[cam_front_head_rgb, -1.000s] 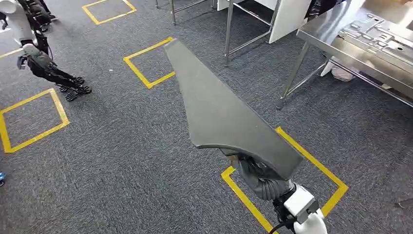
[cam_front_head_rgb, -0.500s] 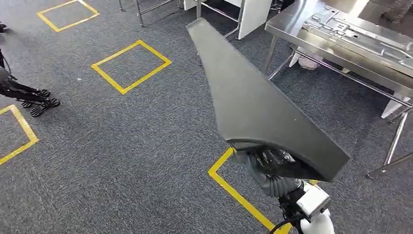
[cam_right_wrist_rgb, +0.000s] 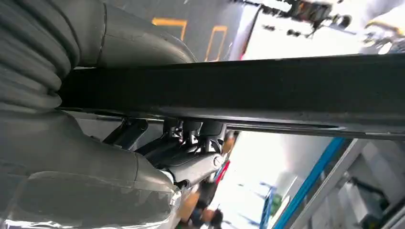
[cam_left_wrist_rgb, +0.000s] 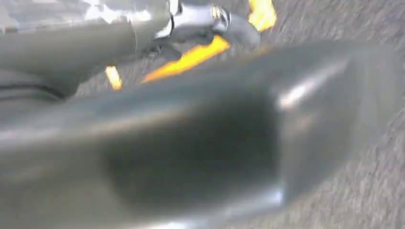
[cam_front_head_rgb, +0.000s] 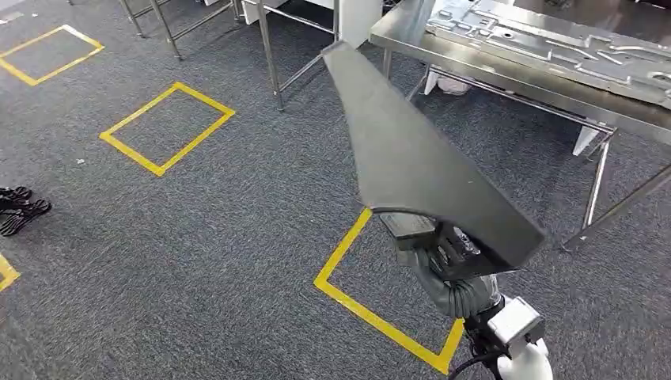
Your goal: Take the parts from the cabinet and place them on the table.
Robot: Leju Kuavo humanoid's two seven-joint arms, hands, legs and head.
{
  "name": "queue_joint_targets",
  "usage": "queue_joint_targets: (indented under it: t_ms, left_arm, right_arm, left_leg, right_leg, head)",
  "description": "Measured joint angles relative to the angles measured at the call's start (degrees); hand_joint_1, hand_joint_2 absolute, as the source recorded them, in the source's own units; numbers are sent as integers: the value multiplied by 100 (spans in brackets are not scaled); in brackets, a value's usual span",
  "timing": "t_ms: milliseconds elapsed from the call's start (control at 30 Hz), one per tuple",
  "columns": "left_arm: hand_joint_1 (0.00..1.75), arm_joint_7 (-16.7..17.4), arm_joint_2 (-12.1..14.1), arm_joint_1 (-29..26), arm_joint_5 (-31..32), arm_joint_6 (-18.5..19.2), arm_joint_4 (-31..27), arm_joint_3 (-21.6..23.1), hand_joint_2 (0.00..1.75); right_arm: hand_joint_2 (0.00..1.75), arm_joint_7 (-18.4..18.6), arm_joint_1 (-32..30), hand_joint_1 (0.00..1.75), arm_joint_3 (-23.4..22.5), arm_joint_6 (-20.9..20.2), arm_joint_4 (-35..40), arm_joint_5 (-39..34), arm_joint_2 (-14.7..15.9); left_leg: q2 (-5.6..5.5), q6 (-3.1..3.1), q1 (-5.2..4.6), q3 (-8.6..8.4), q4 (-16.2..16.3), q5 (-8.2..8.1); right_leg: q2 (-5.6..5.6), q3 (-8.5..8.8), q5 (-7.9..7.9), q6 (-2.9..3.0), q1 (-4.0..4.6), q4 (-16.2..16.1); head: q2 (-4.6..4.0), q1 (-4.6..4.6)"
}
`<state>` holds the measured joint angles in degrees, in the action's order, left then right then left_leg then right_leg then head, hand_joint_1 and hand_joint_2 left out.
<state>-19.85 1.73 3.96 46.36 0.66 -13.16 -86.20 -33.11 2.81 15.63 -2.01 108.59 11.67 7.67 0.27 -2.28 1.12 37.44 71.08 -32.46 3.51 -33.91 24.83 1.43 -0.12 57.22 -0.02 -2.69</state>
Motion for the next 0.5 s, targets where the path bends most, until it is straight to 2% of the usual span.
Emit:
queue_joint_targets:
  t_ms: [33, 67, 100, 167, 233, 267, 300, 333, 400, 433, 467, 500]
  left_arm:
    - [0, 0, 35, 3, 0, 0, -4, -9, 0]
    - [0, 0, 66, 1, 2, 0, -4, -11, 0]
    - [0, 0, 105, 6, 11, 0, -4, -13, 0]
    - [0, -4, 120, 10, 20, 4, -4, -13, 0]
    - [0, -15, 123, 45, 20, 46, -4, -13, 0]
    - [0, -28, 100, 57, 20, 66, -4, -15, 0]
    - [0, -57, 103, 61, 20, 94, -7, -13, 0]
    - [0, -85, 103, 39, 20, 122, -7, -13, 0]
    - [0, -107, 101, 14, 24, 138, -7, -13, 0]
    - [0, -107, 101, 15, 24, 149, -7, -13, 0]
    - [0, -109, 101, 17, 26, 153, -7, -13, 0]
    - [0, -114, 101, 19, 28, 155, -7, -13, 0]
  right_arm:
    - [175, -2, 1, 175, 2, 9, 0, 20, 13]
    - [175, -9, 5, 175, 2, 7, 0, 22, 20]
    - [175, -20, 15, 175, 2, 4, -11, 7, 22]
    - [175, -72, 73, 175, 9, -24, -85, -57, 22]
    - [175, -155, 113, 175, 13, -50, -184, -162, 22]
    - [175, -203, 155, 175, 20, -65, -238, -201, 24]
    - [175, -260, 216, 175, 26, -72, -291, -240, 24]
    - [175, -310, 320, 175, 46, -90, -359, -280, 24]
    - [175, -330, 409, 175, 74, -94, -459, -319, 20]
    - [175, -332, 429, 175, 92, -96, -505, -330, 20]
    - [175, -332, 439, 175, 107, -96, -542, -339, 20]
    - [175, -330, 452, 175, 116, -96, -572, -354, 20]
  left_leg:
    - [-51, 28, 0, -212, -512, 291]
    - [-207, 66, 0, -450, -1064, 562]
    - [-451, 107, -2, -564, -1317, 527]
    - [-361, 107, -20, -575, -1391, 526]
    - [-274, 174, -45, -606, -1412, 552]
    - [-183, 225, 25, -627, -1486, 606]
    - [-136, 260, 11, -636, -1510, 618]
    - [-54, 286, -2, -632, -1509, 619]
    - [80, 294, -18, -627, -1505, 612]
    - [150, 291, -18, -626, -1501, 606]
    - [202, 285, -18, -631, -1499, 599]
    - [254, 274, -18, -638, -1495, 589]
  right_leg:
    - [72, 8, 4, -5, 0, 8]
    - [144, 14, 8, -13, 2, 14]
    - [195, 7, 3, -31, 12, 17]
    - [318, -48, -20, -115, -16, 29]
    - [420, -57, -51, -199, -43, -5]
    - [356, -66, -17, -214, -31, 39]
    - [67, -142, 111, -227, 6, 206]
    - [-153, -361, 368, -251, -6, 639]
    - [-286, -801, 751, -296, -40, 1558]
    - [-297, -946, 809, -317, -60, 1860]
    - [-309, -931, 733, -330, -73, 1826]
    - [-331, -783, 549, -336, -84, 1547]
  head:
    - [0, -2]
    - [0, -2]
    - [0, -9]
    - [0, -13]
    - [0, -9]
    - [0, -11]
    - [0, -29]
    - [0, -68]
    - [0, -63]
    - [0, -68]
    - [0, -68]
    - [0, -70]
